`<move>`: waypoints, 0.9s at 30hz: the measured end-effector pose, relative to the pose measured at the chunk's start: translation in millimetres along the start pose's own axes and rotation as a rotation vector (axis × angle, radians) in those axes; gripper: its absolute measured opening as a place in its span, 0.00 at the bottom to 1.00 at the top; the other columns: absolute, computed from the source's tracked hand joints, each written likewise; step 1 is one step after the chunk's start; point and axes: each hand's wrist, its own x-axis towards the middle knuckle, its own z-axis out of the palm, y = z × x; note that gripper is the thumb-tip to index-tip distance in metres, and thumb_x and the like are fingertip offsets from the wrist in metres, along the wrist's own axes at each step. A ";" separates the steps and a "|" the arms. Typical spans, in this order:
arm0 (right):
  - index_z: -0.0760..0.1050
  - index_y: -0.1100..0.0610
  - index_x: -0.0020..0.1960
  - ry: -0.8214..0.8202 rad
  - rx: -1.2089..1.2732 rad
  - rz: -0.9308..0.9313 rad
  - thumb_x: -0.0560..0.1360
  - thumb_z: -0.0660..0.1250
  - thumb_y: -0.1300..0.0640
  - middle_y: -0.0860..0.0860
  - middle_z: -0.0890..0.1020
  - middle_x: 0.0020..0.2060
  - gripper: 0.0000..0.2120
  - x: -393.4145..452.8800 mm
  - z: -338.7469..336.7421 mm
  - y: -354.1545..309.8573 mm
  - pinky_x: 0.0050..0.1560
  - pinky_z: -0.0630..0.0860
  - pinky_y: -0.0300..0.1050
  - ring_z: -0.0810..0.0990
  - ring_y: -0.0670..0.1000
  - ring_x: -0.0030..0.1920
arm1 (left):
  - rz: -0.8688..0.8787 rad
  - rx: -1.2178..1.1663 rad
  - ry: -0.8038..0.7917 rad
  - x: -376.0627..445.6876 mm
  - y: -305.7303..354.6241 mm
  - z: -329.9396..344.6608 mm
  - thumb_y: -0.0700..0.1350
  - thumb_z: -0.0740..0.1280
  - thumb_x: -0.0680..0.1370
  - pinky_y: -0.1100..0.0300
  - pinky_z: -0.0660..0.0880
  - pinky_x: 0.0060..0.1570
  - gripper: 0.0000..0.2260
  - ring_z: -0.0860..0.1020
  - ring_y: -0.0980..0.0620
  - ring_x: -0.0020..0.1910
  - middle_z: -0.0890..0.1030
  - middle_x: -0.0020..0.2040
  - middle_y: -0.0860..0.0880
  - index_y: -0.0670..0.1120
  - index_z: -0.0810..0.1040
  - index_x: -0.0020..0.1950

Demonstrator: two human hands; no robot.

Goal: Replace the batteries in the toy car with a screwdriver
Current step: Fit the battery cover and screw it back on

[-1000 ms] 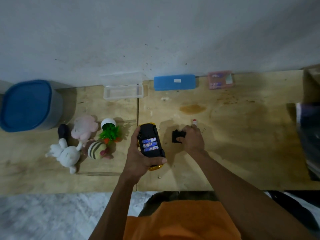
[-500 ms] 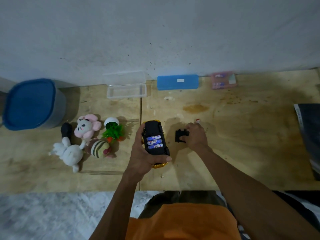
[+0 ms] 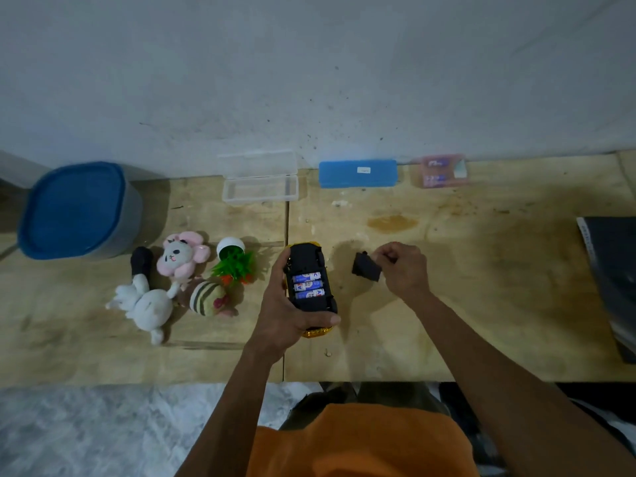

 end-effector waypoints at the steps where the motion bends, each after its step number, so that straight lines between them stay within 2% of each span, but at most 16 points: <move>1: 0.83 0.56 0.44 0.045 0.085 -0.017 0.77 0.69 0.60 0.51 0.84 0.39 0.05 -3.3 -9.4 -11.9 0.49 0.79 0.48 0.81 0.51 0.43 | 0.006 0.004 -0.013 -0.3 2.9 -0.8 0.28 0.83 0.56 0.51 0.82 0.50 0.58 0.81 0.45 0.62 0.73 0.71 0.50 0.55 0.60 0.79; 3: 0.82 0.53 0.41 0.099 0.322 -0.049 0.76 0.71 0.62 0.49 0.85 0.38 0.07 -13.8 -30.9 -41.9 0.42 0.81 0.45 0.82 0.47 0.39 | 0.020 0.010 -0.050 -0.8 11.6 -0.5 0.27 0.82 0.57 0.48 0.82 0.50 0.58 0.81 0.46 0.60 0.74 0.70 0.52 0.56 0.60 0.78; 5: 0.82 0.53 0.42 0.025 0.456 -0.097 0.75 0.73 0.61 0.48 0.86 0.39 0.05 -27.5 -51.1 -74.2 0.37 0.80 0.38 0.82 0.43 0.37 | 0.045 0.009 -0.084 -0.6 20.9 2.3 0.24 0.81 0.57 0.50 0.83 0.48 0.56 0.82 0.51 0.58 0.76 0.66 0.57 0.57 0.61 0.77; 7: 0.83 0.57 0.45 -0.084 0.449 -0.191 0.75 0.73 0.61 0.49 0.86 0.38 0.00 -40.9 -63.9 -99.2 0.35 0.78 0.34 0.82 0.41 0.36 | 0.085 0.015 -0.121 1.0 29.8 5.9 0.23 0.80 0.58 0.50 0.83 0.48 0.56 0.82 0.51 0.58 0.75 0.66 0.59 0.57 0.61 0.77; 9: 0.83 0.61 0.46 -0.142 0.430 -0.262 0.75 0.73 0.62 0.49 0.85 0.36 0.02 -52.0 -67.0 -113.7 0.34 0.75 0.30 0.81 0.38 0.34 | 0.133 0.015 -0.175 0.9 38.7 9.6 0.24 0.81 0.58 0.42 0.82 0.51 0.57 0.81 0.45 0.61 0.71 0.72 0.53 0.55 0.60 0.79; 10: 0.83 0.62 0.46 -0.154 0.412 -0.287 0.74 0.73 0.63 0.49 0.84 0.36 0.02 -55.0 -66.5 -117.1 0.35 0.74 0.29 0.80 0.38 0.34 | 0.152 0.013 -0.192 0.8 43.5 11.8 0.24 0.81 0.58 0.41 0.82 0.51 0.58 0.80 0.46 0.62 0.69 0.74 0.52 0.55 0.59 0.79; 12: 0.84 0.59 0.45 -0.156 0.350 -0.314 0.73 0.75 0.61 0.48 0.85 0.37 0.02 -56.3 -63.0 -118.3 0.40 0.75 0.29 0.81 0.40 0.37 | 0.167 -0.004 -0.210 -0.5 54.3 16.2 0.23 0.79 0.59 0.44 0.83 0.51 0.58 0.80 0.51 0.62 0.67 0.74 0.55 0.55 0.58 0.80; 14: 0.84 0.56 0.44 -0.143 0.316 -0.330 0.73 0.76 0.59 0.47 0.86 0.37 0.01 -56.9 -62.4 -118.9 0.43 0.75 0.29 0.81 0.40 0.38 | 0.191 -0.011 -0.225 -3.8 62.7 16.7 0.22 0.79 0.59 0.46 0.83 0.48 0.58 0.81 0.52 0.61 0.68 0.73 0.58 0.56 0.57 0.80; 20: 0.85 0.57 0.44 -0.123 0.282 -0.350 0.73 0.76 0.58 0.48 0.86 0.38 0.03 -58.0 -62.9 -128.6 0.43 0.76 0.30 0.81 0.39 0.37 | 0.224 0.050 -0.226 -7.0 69.0 9.0 0.24 0.81 0.58 0.48 0.83 0.49 0.58 0.79 0.55 0.64 0.74 0.64 0.71 0.55 0.57 0.80; 23: 0.84 0.52 0.44 -0.131 0.242 -0.342 0.72 0.76 0.56 0.45 0.85 0.38 0.02 -58.5 -56.1 -129.8 0.44 0.77 0.33 0.82 0.40 0.38 | 0.203 0.035 -0.218 -8.9 70.9 7.9 0.25 0.82 0.57 0.41 0.83 0.50 0.60 0.79 0.50 0.63 0.72 0.67 0.66 0.58 0.58 0.79; 27: 0.84 0.51 0.43 -0.112 0.205 -0.353 0.72 0.76 0.56 0.45 0.85 0.37 0.02 -59.1 -50.8 -130.4 0.40 0.74 0.27 0.80 0.36 0.36 | 0.206 0.026 -0.211 -10.8 71.0 6.0 0.24 0.81 0.57 0.42 0.83 0.49 0.60 0.81 0.50 0.61 0.70 0.71 0.59 0.58 0.57 0.80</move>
